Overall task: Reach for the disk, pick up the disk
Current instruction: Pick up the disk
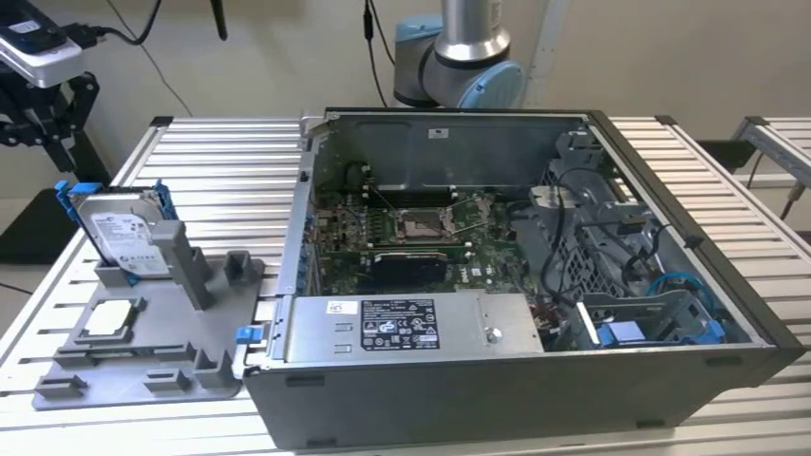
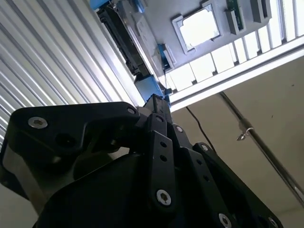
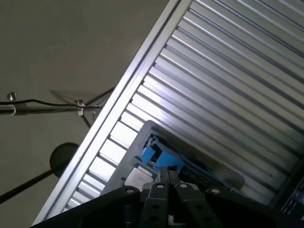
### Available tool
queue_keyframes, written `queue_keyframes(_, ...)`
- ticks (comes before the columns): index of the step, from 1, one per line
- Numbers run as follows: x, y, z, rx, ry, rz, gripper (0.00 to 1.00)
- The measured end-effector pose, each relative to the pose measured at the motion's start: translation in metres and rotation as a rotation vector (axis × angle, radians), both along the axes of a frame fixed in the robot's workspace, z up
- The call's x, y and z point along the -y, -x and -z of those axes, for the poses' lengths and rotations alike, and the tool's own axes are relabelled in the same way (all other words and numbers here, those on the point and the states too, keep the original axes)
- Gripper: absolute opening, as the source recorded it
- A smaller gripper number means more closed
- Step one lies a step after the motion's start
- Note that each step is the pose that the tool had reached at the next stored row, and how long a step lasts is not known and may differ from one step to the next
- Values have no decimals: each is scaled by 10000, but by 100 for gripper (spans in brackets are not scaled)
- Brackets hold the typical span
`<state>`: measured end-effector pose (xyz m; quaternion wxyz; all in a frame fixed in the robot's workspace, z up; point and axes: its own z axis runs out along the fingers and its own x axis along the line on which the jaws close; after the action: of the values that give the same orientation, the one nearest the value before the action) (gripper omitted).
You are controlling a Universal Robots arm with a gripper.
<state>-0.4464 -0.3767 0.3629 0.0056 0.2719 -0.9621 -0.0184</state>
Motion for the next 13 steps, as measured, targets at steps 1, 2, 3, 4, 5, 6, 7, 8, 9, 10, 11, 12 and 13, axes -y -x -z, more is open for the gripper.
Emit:
queue_keyframes(1, 0, 0, 0, 0, 0, -93, 0)
queue_keyframes(2, 0, 0, 0, 0, 0, -182, 0)
queue_keyframes(3, 0, 1, 0, -1, 0, -270, 0)
queue_keyframes(4, 0, 1, 0, 0, 0, -360, 0)
queue_keyframes(5, 0, 1, 0, -1, 0, -465, 0)
queue_keyframes(6, 0, 1, 0, -1, 0, -574, 0)
queue_keyframes(7, 0, 1, 0, 0, 0, -697, 0)
queue_keyframes(8, 0, 1, 0, 0, 0, -841, 0)
queue_keyframes(9, 0, 1, 0, 0, 0, -999, 0)
queue_keyframes(10, 0, 1, 0, 1, 0, -1159, 0)
queue_keyframes(11, 0, 1, 0, 4, 0, -1327, 0)
queue_keyframes(12, 0, 1, 0, 9, 1, -1500, 0)
queue_keyframes(13, 0, 1, 0, 12, 1, -1680, 0)
